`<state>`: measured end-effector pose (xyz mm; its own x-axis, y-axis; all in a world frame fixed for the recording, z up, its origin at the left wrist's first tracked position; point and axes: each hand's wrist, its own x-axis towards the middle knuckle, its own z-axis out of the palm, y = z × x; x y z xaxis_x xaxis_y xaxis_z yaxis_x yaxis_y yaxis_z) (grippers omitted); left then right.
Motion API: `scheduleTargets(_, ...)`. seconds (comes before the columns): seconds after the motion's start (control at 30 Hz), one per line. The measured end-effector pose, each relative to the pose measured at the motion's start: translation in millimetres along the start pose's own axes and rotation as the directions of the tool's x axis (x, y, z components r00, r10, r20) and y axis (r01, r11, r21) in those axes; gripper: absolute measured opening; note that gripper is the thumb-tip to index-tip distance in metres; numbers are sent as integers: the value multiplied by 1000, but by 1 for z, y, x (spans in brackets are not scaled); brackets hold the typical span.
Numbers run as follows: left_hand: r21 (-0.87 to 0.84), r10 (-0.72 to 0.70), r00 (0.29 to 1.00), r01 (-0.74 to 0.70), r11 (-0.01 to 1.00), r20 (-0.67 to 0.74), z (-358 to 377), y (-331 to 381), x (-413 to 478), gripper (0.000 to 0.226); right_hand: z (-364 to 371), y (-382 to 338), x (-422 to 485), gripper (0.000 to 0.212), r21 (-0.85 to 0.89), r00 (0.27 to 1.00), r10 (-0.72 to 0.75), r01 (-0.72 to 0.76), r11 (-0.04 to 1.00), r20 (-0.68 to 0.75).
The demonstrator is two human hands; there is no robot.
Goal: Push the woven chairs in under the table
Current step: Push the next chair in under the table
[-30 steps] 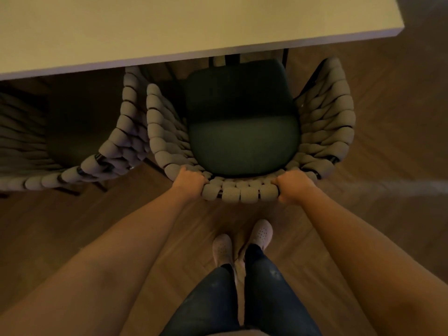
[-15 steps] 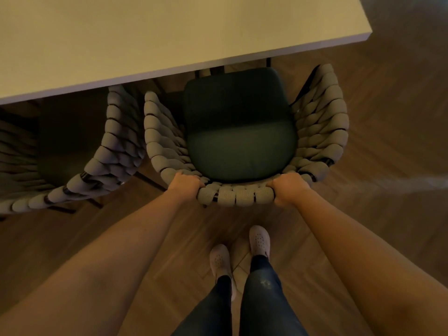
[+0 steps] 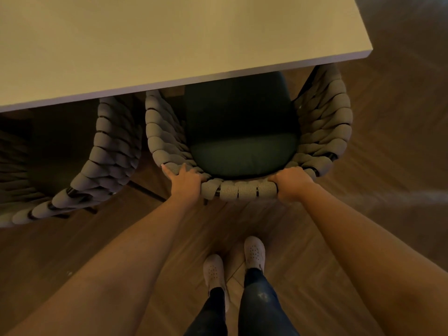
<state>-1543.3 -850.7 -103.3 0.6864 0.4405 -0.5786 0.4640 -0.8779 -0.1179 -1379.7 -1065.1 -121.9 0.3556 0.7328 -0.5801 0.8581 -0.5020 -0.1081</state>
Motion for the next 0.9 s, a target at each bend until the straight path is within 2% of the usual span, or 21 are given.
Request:
scheduleTargets(0.2, -16, -2, 1000, 2, 1000, 6, -2, 1, 9, 48, -3, 10, 7, 28, 8, 999, -37, 37, 999, -13)
scheduleTargets(0.4, 11, -10, 1000, 10, 1000, 29, -8, 5, 16, 54, -2, 19, 15, 31, 9, 1000, -2, 2, 1000, -17)
scheduleTargets(0.63, -9, -38, 999, 38, 999, 35, 0, -2, 15, 53, -5, 7, 13, 32, -1, 999, 29, -29, 1000, 44)
scheduleTargets(0.77, -38, -8, 999, 10, 999, 42, 11, -15, 11, 53, -2, -6, 11, 28, -28, 997, 67, -67, 997, 34)
scheduleTargets(0.9, -101, 63, 998, -65, 993, -27, 16, -30, 5, 55, -4, -14, 13, 35, -68, 981, 151, -144, 987, 118)
